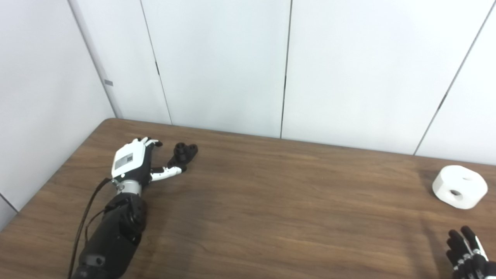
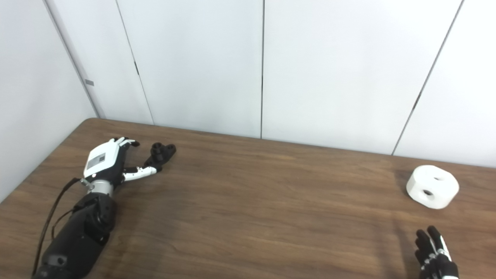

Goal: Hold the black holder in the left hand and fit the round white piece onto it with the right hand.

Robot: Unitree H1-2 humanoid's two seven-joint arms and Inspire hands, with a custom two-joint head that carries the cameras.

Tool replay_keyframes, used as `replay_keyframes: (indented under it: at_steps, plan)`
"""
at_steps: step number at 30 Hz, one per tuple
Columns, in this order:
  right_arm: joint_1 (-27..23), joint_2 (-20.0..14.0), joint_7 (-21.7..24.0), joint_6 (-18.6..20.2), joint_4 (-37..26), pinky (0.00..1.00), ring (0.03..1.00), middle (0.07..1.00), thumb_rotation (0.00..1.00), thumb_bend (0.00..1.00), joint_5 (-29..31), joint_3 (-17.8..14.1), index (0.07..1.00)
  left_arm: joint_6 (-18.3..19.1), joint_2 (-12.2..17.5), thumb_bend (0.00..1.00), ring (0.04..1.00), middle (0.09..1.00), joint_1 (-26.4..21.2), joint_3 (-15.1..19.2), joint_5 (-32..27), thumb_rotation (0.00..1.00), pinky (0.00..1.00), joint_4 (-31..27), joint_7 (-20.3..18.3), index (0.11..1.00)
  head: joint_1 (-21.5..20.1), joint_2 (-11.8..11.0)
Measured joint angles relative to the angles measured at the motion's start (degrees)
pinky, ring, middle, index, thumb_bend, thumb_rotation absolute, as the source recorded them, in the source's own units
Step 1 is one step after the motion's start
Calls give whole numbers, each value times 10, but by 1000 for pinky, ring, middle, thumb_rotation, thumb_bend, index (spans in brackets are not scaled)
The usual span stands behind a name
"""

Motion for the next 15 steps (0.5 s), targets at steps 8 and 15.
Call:
replay_keyframes:
  at_steps: [8,15]
  plan:
    - [2,-1,3,-5,-3,1000,1000,999,1000,518,-3,9,1000,5,0,908,966,918,-17,-8,-4,564,981,32,2,797,-4,-1]
    - [12,-1,2,3,-14,1000,1000,1000,1000,503,-7,16,1000,9,0,895,958,909,-24,-12,-8,551,978,45,1,780,-6,2]
